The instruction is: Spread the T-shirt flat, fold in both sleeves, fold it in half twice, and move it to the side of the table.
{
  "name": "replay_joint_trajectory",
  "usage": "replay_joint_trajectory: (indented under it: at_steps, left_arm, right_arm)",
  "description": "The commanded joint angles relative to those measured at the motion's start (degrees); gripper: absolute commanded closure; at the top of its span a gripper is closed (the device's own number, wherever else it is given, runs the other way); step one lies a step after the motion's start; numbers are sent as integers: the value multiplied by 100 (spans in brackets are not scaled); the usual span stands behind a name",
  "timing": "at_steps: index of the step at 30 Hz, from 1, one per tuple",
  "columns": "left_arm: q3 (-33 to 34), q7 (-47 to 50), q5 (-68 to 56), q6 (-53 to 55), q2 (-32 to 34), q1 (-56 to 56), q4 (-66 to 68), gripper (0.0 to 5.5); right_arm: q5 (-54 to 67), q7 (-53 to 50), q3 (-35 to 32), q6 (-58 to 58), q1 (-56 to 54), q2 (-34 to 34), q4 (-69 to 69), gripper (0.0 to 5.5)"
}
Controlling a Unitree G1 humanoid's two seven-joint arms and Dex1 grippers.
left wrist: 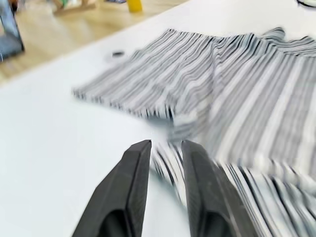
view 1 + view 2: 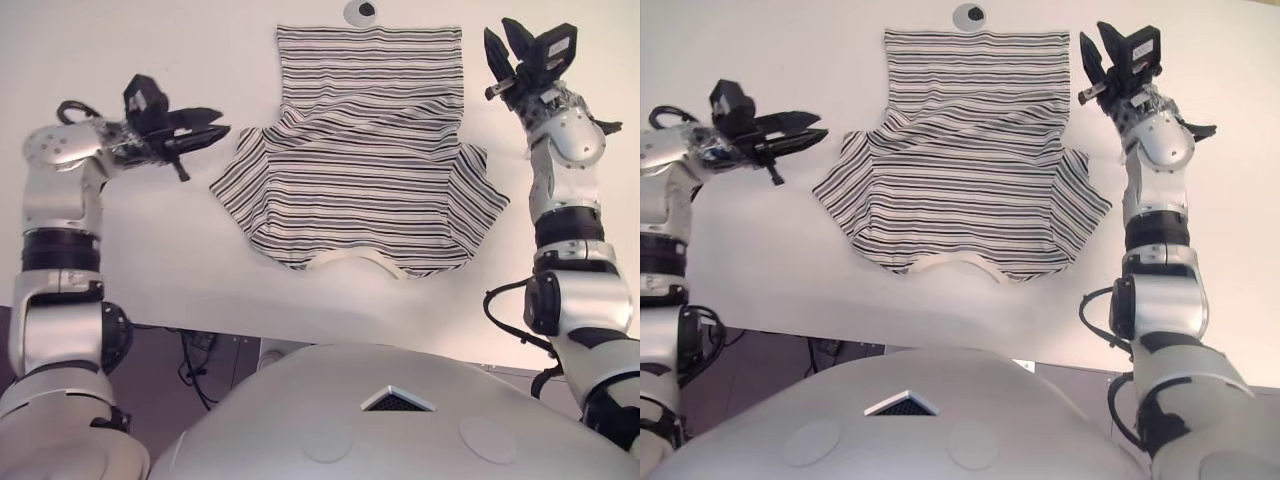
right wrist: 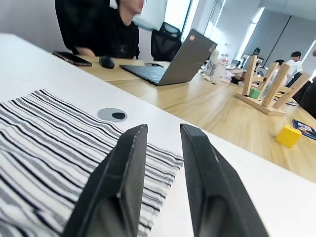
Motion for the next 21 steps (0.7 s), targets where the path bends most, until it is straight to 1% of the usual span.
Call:
replay_joint_trajectory:
  at_steps: [1, 2, 6, 9, 13, 14, 15, 17, 21]
  left_arm:
    - [76, -54, -131, 934, 226, 846, -575, 375]
    - [30, 41, -41, 1027, 171, 913, -556, 358]
    - [-122, 409, 421, 837, -74, 961, -244, 358]
    - [-211, 464, 628, 483, -242, 1105, 11, 358]
    - [-345, 385, 749, 144, -320, 1376, 10, 417]
    - [-376, 404, 789, 77, -321, 1406, 7, 440]
    - [-409, 426, 839, -3, -323, 1427, 15, 446]
    - [-437, 522, 931, -164, -344, 1495, 27, 484]
    - [-502, 730, 1107, -472, -379, 1629, 76, 542]
  right_arm:
    - [49, -257, -106, 488, 836, 120, -868, 427]
    - [38, -283, -79, 588, 970, 177, -1045, 427]
    - [-14, -259, 50, 884, 1154, 254, -1453, 427]
    - [-42, -206, 45, 1008, 1163, 246, -1502, 427]
    - [-70, -196, 32, 1134, 1280, 226, -1671, 427]
    - [-73, -200, 17, 1161, 1291, 221, -1705, 427]
    - [-75, -206, 3, 1186, 1298, 217, -1735, 427]
    - [-88, -193, -3, 1201, 1250, 215, -1704, 427]
    - [-98, -175, -3, 1211, 1160, 228, -1648, 427]
